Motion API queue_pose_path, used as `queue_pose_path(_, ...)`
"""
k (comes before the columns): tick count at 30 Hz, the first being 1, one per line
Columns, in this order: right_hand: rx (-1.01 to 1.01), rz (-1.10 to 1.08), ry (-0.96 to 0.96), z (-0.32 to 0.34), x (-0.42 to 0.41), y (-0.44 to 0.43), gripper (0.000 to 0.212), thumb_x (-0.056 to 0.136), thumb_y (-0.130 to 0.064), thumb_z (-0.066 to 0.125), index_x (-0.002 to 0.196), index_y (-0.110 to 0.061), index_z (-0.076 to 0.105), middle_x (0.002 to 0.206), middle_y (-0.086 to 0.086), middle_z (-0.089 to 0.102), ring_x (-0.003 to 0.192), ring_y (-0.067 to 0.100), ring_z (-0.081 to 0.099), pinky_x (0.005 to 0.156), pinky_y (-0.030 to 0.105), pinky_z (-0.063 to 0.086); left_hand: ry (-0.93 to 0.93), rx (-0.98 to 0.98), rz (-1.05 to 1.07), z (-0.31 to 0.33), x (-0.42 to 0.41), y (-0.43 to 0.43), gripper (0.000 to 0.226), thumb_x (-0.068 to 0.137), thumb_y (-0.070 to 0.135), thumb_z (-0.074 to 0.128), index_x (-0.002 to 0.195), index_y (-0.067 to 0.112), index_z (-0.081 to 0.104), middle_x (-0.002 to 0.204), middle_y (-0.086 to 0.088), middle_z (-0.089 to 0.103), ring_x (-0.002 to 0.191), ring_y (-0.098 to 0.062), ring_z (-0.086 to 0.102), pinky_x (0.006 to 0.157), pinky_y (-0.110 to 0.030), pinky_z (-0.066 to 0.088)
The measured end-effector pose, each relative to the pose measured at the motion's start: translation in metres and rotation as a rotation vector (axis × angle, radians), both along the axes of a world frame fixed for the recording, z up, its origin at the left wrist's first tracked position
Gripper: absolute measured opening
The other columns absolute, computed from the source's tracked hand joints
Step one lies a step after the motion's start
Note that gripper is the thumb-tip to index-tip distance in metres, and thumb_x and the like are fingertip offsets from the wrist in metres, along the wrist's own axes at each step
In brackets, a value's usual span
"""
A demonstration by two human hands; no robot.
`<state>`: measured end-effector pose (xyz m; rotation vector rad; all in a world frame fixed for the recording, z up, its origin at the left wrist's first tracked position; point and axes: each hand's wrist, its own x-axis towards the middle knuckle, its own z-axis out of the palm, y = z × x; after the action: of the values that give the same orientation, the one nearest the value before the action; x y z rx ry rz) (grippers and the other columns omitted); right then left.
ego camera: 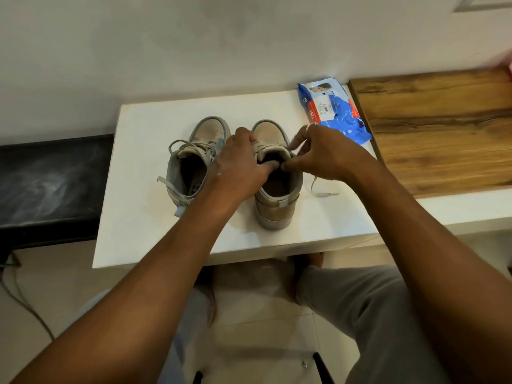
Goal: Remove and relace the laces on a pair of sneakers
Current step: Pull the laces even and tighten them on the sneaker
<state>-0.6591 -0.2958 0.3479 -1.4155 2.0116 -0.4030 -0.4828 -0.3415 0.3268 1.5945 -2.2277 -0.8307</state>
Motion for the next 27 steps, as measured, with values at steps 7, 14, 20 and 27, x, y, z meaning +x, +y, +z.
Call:
queue_pose_path(7, -0.027, 0.011, -0.035, 0.003, -0.001, -0.002, 0.015, 0.086, -0.013, 0.073, 0.093, -0.022, 0.065, 0.078, 0.005, 0.072, 0.066, 0.022, 0.071, 0.063, 0.035, 0.062, 0.091, 0.105, 0.095, -0.005, 0.015, -0.005, 0.021, 0.079, 0.022, 0.064, 0.097, 0.034, 0.068, 0.089, 0.007, 0.07, 0.071, -0.016, 0.069, 0.061, -0.033, 0.06)
queue_pose_path(14, 0.015, 0.025, -0.112, 0.002, -0.006, 0.002, 0.022, 0.084, -0.015, 0.076, 0.101, -0.022, 0.063, 0.084, 0.004, 0.072, 0.077, 0.024, 0.072, 0.068, 0.039, 0.062, 0.102, 0.07, 0.064, -0.004, 0.015, 0.0, 0.02, 0.077, 0.029, 0.059, 0.095, 0.037, 0.062, 0.087, 0.007, 0.068, 0.076, -0.018, 0.067, 0.067, -0.039, 0.059)
queue_pose_path(20, 0.079, 0.218, -0.002, 0.012, 0.012, 0.004, 0.07, 0.069, -0.025, 0.088, 0.124, -0.036, 0.046, 0.123, -0.008, 0.045, 0.093, 0.016, 0.06, 0.076, 0.038, 0.059, 0.013, 0.034, 0.002, -0.001, 0.011, 0.002, 0.046, 0.076, 0.02, 0.06, 0.12, 0.032, 0.054, 0.097, 0.002, 0.066, 0.095, -0.024, 0.061, 0.084, -0.043, 0.053)
queue_pose_path(27, -0.101, 0.271, 0.394, 0.004, 0.027, 0.002, 0.056, 0.07, -0.032, 0.087, 0.113, -0.019, 0.052, 0.129, 0.002, 0.036, 0.098, 0.022, 0.052, 0.078, 0.046, 0.057, 0.082, 0.061, 0.065, 0.002, 0.01, 0.003, 0.039, 0.074, 0.021, 0.061, 0.108, 0.034, 0.046, 0.088, 0.002, 0.061, 0.082, -0.024, 0.063, 0.068, -0.044, 0.058)
